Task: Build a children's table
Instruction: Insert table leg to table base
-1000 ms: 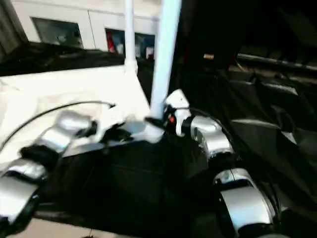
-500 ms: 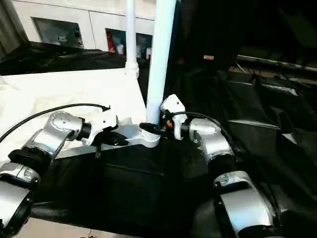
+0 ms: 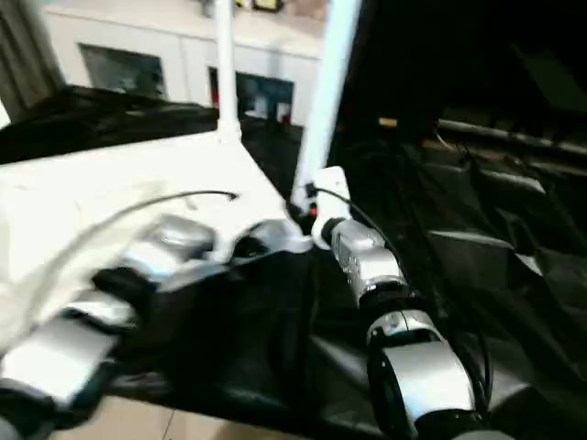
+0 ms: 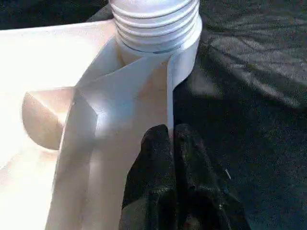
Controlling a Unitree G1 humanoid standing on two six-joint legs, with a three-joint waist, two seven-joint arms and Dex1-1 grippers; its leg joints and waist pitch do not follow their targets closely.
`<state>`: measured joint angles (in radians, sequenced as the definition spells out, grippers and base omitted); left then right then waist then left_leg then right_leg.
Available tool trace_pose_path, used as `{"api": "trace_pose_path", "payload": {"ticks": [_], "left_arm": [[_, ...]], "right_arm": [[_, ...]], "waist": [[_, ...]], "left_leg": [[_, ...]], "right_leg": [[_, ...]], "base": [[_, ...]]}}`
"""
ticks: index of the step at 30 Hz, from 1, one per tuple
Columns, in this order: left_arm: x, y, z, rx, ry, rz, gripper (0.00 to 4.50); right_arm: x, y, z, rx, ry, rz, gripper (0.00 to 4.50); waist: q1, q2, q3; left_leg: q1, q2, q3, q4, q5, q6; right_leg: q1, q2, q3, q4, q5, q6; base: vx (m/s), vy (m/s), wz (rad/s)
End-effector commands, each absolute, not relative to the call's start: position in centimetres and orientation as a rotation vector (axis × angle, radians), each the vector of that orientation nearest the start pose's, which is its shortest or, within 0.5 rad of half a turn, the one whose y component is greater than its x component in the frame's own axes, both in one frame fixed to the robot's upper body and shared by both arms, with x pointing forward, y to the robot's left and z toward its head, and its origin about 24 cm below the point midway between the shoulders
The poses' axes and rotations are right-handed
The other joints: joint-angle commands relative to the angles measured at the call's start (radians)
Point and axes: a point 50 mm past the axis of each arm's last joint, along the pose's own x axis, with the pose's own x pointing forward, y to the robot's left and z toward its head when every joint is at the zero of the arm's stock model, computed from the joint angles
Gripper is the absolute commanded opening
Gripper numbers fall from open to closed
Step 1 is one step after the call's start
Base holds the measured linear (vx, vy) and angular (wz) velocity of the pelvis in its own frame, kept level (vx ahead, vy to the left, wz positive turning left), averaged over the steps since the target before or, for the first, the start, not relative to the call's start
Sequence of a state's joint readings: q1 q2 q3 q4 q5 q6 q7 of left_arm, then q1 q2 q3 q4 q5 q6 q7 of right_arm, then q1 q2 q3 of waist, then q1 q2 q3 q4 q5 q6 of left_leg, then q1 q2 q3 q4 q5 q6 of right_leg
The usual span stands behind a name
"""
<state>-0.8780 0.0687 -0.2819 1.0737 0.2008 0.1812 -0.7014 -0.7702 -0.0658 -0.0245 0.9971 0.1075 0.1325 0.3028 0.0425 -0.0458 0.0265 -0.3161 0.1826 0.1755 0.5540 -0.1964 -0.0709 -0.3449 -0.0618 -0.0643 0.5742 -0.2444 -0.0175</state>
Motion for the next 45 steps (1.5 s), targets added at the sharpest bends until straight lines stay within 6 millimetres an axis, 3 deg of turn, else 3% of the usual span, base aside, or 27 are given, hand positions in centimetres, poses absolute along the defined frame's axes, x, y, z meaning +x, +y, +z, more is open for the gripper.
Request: {"api": "trace_pose_path", "payload": {"ticks": [1, 9, 20, 22, 29, 30, 37, 40, 42, 43, 45], "left_arm": [[34.8, 3.5, 3.4, 0.49, 0.543, -0.986, 0.0], [35.4, 4.3, 3.4, 0.511, 0.551, -0.915, 0.0], [35.7, 5.0, 3.5, 0.508, 0.553, -0.898, 0.0], [35.8, 5.1, 3.6, 0.506, 0.55, -0.896, 0.0], [35.9, 5.2, 3.8, 0.504, 0.541, -0.899, 0.0], [35.9, 5.3, 3.8, 0.506, 0.539, -0.902, 0.0], [36.0, 5.6, 4.2, 0.514, 0.49, -0.947, 0.0], [36.0, 5.8, 4.4, 0.511, 0.477, -0.965, 0.0], [35.9, 6.2, 4.5, 0.506, 0.468, -1.007, 0.0], [35.9, 6.2, 4.5, 0.506, 0.468, -1.007, 0.0], [35.7, 6.6, 4.6, 0.515, 0.453, -1.058, 0.0]], "right_arm": [[31.7, -8.6, -3.7, 0.06, 0.779, 0.456, 1.89], [31.7, -7.9, -3.6, 0.061, 0.771, 0.45, 1.89], [32.0, -7.4, -3.0, 0.081, 0.734, 0.497, 1.89], [32.1, -7.5, -2.9, 0.084, 0.731, 0.491, 2.45], [32.7, -7.8, -2.1, 0.102, 0.697, 0.492, 3.03], [32.8, -7.8, -2.0, 0.109, 0.693, 0.491, 3.07], [33.9, -8.2, 0.3, 0.149, 0.557, 0.589, 3.71], [34.1, -8.8, 0.9, 0.147, 0.531, 0.615, 4.0], [34.2, -10.0, 1.6, 0.112, 0.498, 0.639, 4.18], [34.2, -10.0, 1.6, 0.112, 0.498, 0.639, 4.3], [34.2, -10.9, 2.1, 0.08, 0.475, 0.671, 4.46]], "waist": [[-0.014, 0.014, -0.003], [-0.019, 0.012, -0.002], [-0.021, 0.013, 0.004], [-0.022, 0.014, 0.005], [-0.029, 0.017, 0.006], [-0.028, 0.02, 0.005], [-0.026, 0.016, 0.001], [-0.019, 0.015, -0.002], [-0.01, 0.009, -0.005], [-0.006, 0.011, -0.006], [-0.004, 0.008, -0.003]], "left_leg": [[0.019, 0.059, -0.048, -0.088, -0.58, -0.032], [0.013, 0.054, -0.055, -0.092, -0.606, -0.016], [0.018, 0.054, -0.058, -0.095, -0.644, -0.016], [0.02, 0.053, -0.059, -0.094, -0.654, -0.016], [0.014, 0.055, -0.065, -0.101, -0.69, -0.024], [0.018, 0.056, -0.064, -0.101, -0.69, -0.024], [-0.006, 0.061, -0.057, -0.108, -0.595, -0.011], [-0.009, 0.067, -0.045, -0.106, -0.513, -0.005], [-0.018, 0.067, -0.033, -0.1, -0.39, 0.024], [-0.015, 0.07, -0.025, -0.095, -0.345, 0.038], [-0.018, 0.071, -0.022, -0.095, -0.338, 0.042]], "right_leg": [[-0.037, -0.094, 0.05, -0.113, -0.563, -0.075], [-0.041, -0.106, 0.05, -0.122, -0.61, -0.051], [-0.051, -0.108, 0.047, -0.134, -0.648, -0.033], [-0.054, -0.108, 0.046, -0.137, -0.666, -0.026], [-0.05, -0.108, 0.041, -0.135, -0.637, -0.031], [-0.051, -0.109, 0.042, -0.137, -0.627, -0.034], [-0.035, -0.114, 0.053, -0.125, -0.5, -0.077], [-0.032, -0.111, 0.058, -0.113, -0.375, -0.119], [-0.021, -0.117, 0.062, -0.102, -0.281, -0.154], [-0.023, -0.119, 0.063, -0.1, -0.26, -0.172], [-0.022, -0.116, 0.059, -0.105, -0.303, -0.171]], "base": [[0.0, 0.0, 0.0], [0.0, 0.0, 0.0], [0.0, 0.0, 0.0], [0.0, 0.0, 0.0], [0.0, 0.0, 0.0], [0.0, 0.0, 0.0], [0.0, 0.0, 0.0], [0.0, 0.0, 0.0], [0.0, 0.0, 0.0], [0.0, 0.0, 0.0], [0.0, 0.0, 0.0]]}}
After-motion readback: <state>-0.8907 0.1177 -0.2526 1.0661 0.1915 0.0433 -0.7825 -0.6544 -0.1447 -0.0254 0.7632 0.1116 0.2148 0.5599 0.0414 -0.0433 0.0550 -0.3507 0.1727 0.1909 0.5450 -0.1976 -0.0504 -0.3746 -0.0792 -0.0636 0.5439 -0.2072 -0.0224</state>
